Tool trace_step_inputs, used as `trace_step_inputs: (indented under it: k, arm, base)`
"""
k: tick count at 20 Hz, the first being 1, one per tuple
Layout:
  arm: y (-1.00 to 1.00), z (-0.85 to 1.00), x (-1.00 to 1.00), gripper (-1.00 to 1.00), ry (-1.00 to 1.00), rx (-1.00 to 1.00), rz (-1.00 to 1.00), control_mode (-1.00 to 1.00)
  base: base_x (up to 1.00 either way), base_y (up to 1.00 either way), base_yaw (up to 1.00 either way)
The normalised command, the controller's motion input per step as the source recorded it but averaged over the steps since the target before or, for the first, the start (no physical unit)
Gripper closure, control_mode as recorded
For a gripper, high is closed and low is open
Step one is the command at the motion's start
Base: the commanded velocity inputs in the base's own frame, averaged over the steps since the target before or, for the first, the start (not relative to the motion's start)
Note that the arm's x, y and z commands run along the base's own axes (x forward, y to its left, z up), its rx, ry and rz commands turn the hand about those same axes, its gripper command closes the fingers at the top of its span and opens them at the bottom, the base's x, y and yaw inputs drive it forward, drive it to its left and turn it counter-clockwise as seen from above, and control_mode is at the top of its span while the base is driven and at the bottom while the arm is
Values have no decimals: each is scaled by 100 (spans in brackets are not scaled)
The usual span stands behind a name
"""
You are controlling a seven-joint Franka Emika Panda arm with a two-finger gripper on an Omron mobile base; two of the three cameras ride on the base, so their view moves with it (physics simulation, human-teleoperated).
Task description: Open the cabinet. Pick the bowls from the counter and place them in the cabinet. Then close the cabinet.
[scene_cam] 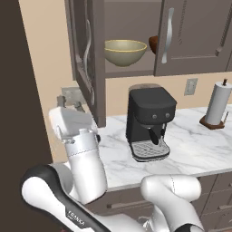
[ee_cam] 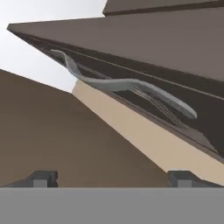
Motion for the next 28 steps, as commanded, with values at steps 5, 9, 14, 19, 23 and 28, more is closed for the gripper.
trace_step_inputs:
  k: [5, 9, 14, 19, 23, 28]
  arm:
    - [10, 1, -9, -100, 1, 27, -68, -100]
    - [0, 3, 0, -100, 9, 32, -64, -100]
    - [-7, 17, 3, -100, 13, 34, -59, -100]
    - [-16, 5, 22, -100, 19, 33, -51, -100]
    - [-5, 1, 59, -100, 26, 7, -11, -100]
    - [-3, 4, 66, -100, 26, 0, 0, -100]
  base:
    - [0, 0, 0]
    - [0, 0, 0]
    - [0, 0, 0]
    - [0, 0, 0]
    - [0, 0, 0]
    - [0, 0, 0]
